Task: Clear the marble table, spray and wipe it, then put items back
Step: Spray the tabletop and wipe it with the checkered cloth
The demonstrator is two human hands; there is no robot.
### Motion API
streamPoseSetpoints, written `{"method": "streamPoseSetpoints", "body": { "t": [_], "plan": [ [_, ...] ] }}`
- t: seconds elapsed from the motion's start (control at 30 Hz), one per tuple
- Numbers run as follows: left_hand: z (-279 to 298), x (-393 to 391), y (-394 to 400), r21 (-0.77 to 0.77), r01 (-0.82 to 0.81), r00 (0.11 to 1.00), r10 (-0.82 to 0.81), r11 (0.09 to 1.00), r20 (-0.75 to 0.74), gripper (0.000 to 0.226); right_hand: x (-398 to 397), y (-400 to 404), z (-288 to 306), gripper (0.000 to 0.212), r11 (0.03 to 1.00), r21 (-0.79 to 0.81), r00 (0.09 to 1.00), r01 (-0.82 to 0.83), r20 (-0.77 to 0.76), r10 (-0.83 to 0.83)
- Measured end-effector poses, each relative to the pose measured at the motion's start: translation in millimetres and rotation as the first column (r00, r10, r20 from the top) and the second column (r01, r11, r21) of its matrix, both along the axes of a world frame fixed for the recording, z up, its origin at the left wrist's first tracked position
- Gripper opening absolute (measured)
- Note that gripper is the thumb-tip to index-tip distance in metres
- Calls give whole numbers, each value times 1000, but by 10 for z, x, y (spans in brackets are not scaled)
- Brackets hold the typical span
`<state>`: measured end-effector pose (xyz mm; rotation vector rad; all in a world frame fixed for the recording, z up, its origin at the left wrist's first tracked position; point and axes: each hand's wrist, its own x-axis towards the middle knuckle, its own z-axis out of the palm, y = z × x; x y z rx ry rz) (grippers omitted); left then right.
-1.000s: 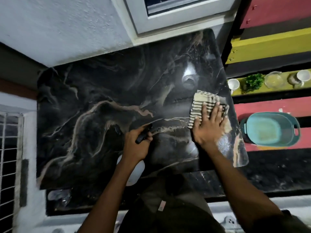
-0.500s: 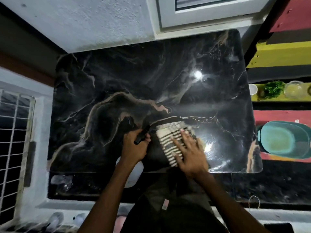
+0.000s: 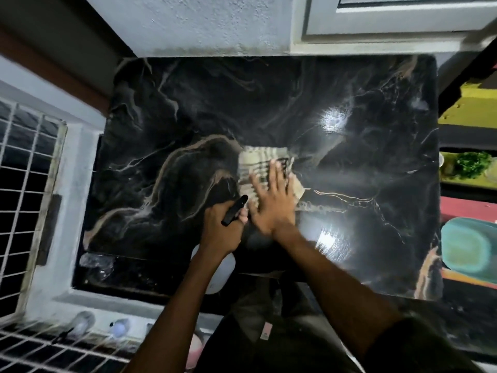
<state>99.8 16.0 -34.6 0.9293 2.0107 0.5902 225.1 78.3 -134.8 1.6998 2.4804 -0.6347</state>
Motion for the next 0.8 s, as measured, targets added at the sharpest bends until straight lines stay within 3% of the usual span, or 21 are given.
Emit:
{"method": "streamPoseSetpoints", "body": {
  "t": [0.1, 0.17, 0.27, 0.37, 0.47, 0.53, 0.6, 0.7, 0.8],
  "plan": [
    [-10, -30, 24, 26, 45, 998, -44, 999, -37, 15, 244, -668, -77, 62, 990, 28, 984, -140, -109, 142],
    [-22, -56, 30, 37, 45, 998, -43, 998, -33, 15, 654, -979, -101, 63, 986, 20, 983, -163, -86, 164],
    [-30, -79, 44, 25, -1, 1000, 0, 1000, 23, 19, 1418, -1028, -76, 65, 998, 2, 998, 61, 21, -61],
    [-38, -100, 36, 25, -27, 998, 26, 999, 53, 25, 1928, -583, 6, 70, 926, -12, 922, 377, 100, -374],
    [-74, -148, -9, 15, -41, 998, 40, 999, 55, 27, 1685, 17, 35, 76, 808, -8, 804, 589, 100, -586],
    [-90, -144, -53, 17, -41, 998, 40, 999, 58, 22, 1229, 219, 33, 76, 781, 0, 775, 625, 122, -620],
    [-73, -115, -89, 14, -28, 998, 27, 1000, 53, 20, 733, 197, 31, 74, 846, -13, 843, 533, 88, -530],
    [-76, -108, -117, 32, 37, 999, -38, 999, 18, 19, 66, -239, 22, 70, 973, -27, 974, 227, 31, -227],
    [-32, -83, -158, 81, 111, 994, -111, 991, -8, 24, -135, -849, -8, 59, 1000, -5, 997, -16, -77, 16]
  ]
}}
